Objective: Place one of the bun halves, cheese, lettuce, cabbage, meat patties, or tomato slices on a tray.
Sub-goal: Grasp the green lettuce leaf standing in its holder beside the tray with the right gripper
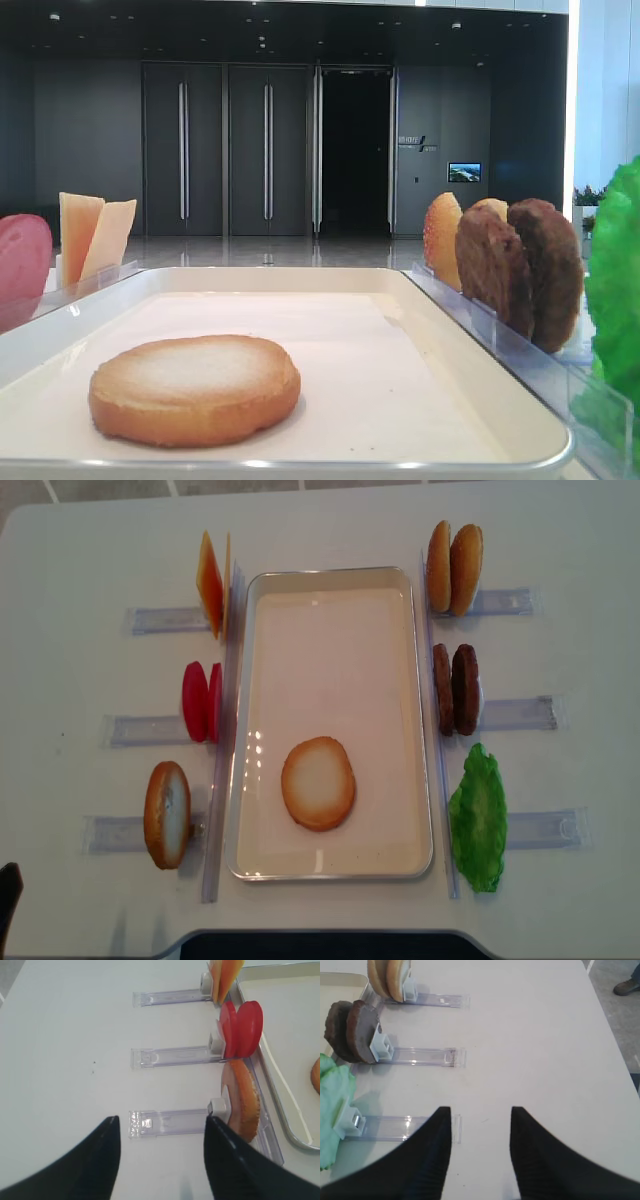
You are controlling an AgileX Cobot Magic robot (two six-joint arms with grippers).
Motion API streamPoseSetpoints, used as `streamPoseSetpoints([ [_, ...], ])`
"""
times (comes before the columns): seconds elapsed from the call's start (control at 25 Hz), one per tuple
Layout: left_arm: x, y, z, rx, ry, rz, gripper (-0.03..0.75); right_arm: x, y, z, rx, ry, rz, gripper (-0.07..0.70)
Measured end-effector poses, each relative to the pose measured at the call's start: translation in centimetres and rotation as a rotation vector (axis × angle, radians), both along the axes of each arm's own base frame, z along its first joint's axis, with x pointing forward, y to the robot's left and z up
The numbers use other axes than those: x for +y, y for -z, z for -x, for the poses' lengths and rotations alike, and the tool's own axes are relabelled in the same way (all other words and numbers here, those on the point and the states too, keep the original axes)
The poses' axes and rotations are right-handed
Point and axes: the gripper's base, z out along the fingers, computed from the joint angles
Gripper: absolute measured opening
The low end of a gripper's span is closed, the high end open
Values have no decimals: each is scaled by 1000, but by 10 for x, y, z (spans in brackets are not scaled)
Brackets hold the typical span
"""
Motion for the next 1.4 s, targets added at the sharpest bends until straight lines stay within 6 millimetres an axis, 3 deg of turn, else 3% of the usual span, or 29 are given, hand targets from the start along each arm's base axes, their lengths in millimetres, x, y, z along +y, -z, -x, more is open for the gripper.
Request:
streamPoseSetpoints([
  [0.6,0,0,0,0,0,0,408,0,-2,1,-5,-2,3,302],
  [0.84,0,0,0,0,0,0,373,0,-27,-7,98,19,-4,302],
  [1.0,0,0,0,0,0,0,343,2,-52,-29,181,39,-22,302],
  [1.12,0,0,0,0,0,0,338,5,-60,-50,260,52,-51,305],
  [1.4,0,0,0,0,0,0,337,15,-46,-97,497,42,-88,342],
])
